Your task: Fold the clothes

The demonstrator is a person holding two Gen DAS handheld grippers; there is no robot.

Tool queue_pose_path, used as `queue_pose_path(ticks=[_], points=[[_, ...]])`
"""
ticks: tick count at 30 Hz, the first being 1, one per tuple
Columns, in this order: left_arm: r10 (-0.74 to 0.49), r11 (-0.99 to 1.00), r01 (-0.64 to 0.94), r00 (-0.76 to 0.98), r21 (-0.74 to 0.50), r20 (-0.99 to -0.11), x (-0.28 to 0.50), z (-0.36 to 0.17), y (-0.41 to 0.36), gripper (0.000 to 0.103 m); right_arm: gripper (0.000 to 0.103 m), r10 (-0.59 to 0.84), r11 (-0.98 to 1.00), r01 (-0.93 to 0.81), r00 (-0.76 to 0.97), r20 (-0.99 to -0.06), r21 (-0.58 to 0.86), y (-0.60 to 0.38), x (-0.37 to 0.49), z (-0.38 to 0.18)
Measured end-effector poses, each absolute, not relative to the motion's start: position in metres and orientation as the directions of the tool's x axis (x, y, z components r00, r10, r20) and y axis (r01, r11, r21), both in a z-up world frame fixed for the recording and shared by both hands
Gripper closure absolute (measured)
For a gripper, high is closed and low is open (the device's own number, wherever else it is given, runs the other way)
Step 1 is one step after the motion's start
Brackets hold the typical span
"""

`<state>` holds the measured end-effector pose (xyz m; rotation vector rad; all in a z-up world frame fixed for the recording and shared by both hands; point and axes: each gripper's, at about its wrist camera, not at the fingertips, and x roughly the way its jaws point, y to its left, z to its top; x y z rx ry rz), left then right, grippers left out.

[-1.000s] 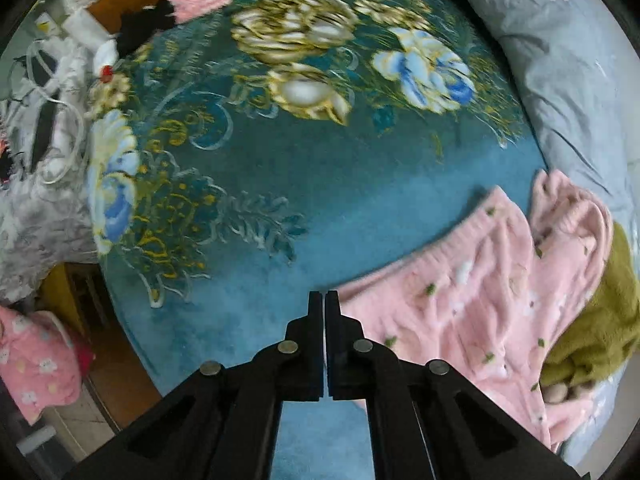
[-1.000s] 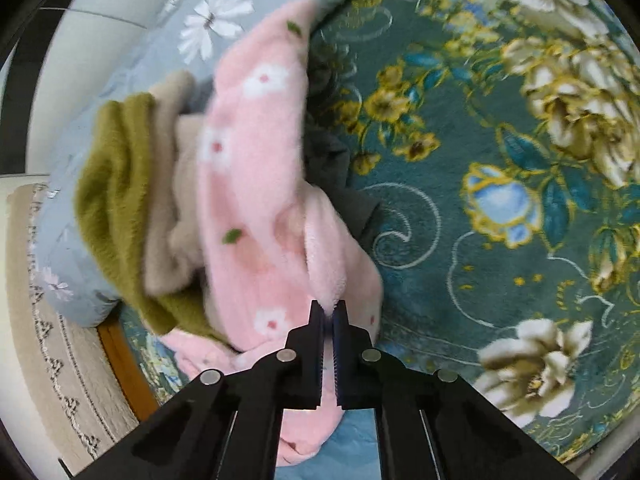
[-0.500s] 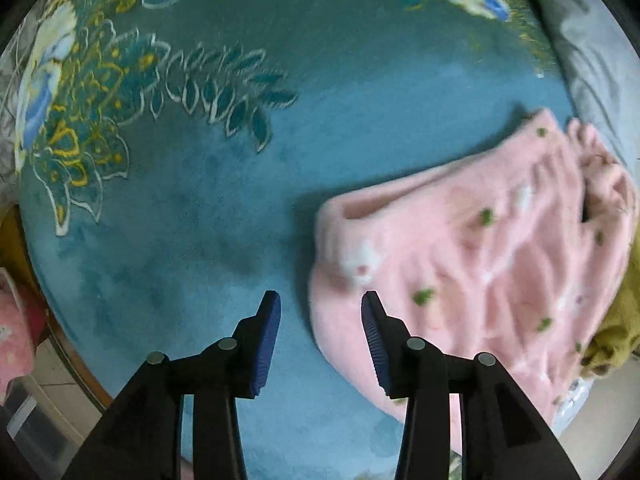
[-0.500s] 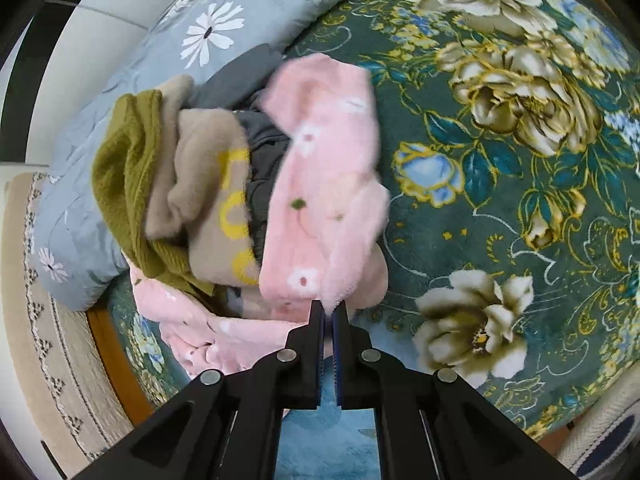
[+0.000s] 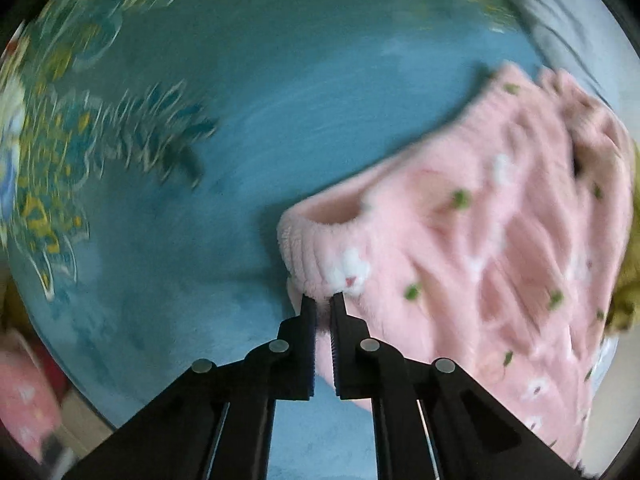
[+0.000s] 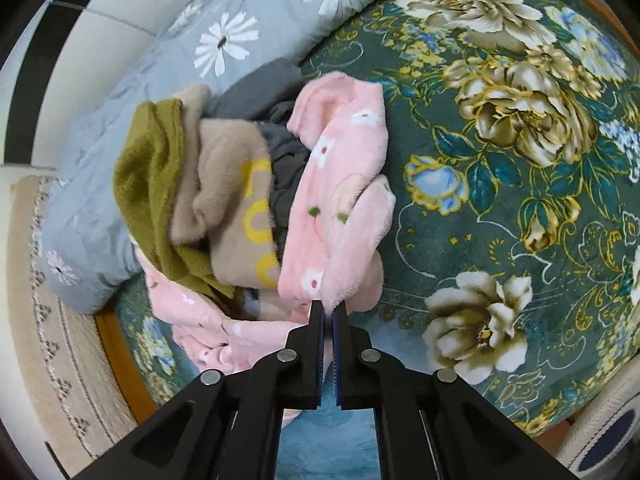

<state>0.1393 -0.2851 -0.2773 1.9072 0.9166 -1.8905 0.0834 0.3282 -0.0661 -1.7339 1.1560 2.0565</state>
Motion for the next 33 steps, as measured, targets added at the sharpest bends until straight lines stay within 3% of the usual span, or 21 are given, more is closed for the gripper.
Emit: queue_pose_path(ticks=[6,10,20,26,28,29,30,33], points=[[0.299,-0.790,0.467,-0.273,-0.398,-0.914,0.147,-0.202,-0.289,0.100,0.100,-0.278,-0.682,-0.539,-0.434,-0.857,0.494,0.331,0.103,0.010],[0.239,-0.785,0.471,-0.367,-0.401,-0.899,0.157,-0.165,-0.321,0.100,0.100,-0.273,-0.755,-0.424,-0.489,-0.829,0.499,0.305,0.076,0.044],[0.102,-0.698,0.651,-0.322,-0.299,-0.941,0.185,-0.152,-0.358,0.100,0.100,-0.422,-0.787,-0.389,-0.229,-0.877,0.480,0.218,-0.035,-0.084],[0.084,-0.669,0.700,-0.263,-0.250,-0.961,0.185,-0.167,-0.354,0.100,0.094,-0.479,-0.755,-0.400,-0.204,-0.854,0.519,0.201,-0.076,-0.122],[0.077,-0.669,0.708,-0.235,-0.225,-0.969,0.178,-0.173,-0.353,0.100,0.085,-0.516,-0.743,-0.384,-0.191,-0.835,0.548,0.202,-0.085,-0.125],[0.074,-0.668,0.713,-0.223,-0.214,-0.972,0.175,-0.176,-0.353,0.100,0.068,-0.533,-0.737,-0.365,-0.204,-0.821,0.569,0.205,-0.086,-0.122],[0.074,-0.663,0.720,-0.213,-0.208,-0.974,0.174,-0.176,-0.354,0.099,0.059,-0.551,-0.723,-0.343,-0.238,-0.800,0.600,0.213,-0.086,-0.116],[0.073,-0.641,0.743,-0.191,-0.193,-0.979,0.165,-0.181,-0.355,0.099,0.051,-0.577,-0.665,-0.312,-0.362,-0.732,0.679,0.254,-0.073,-0.097]])
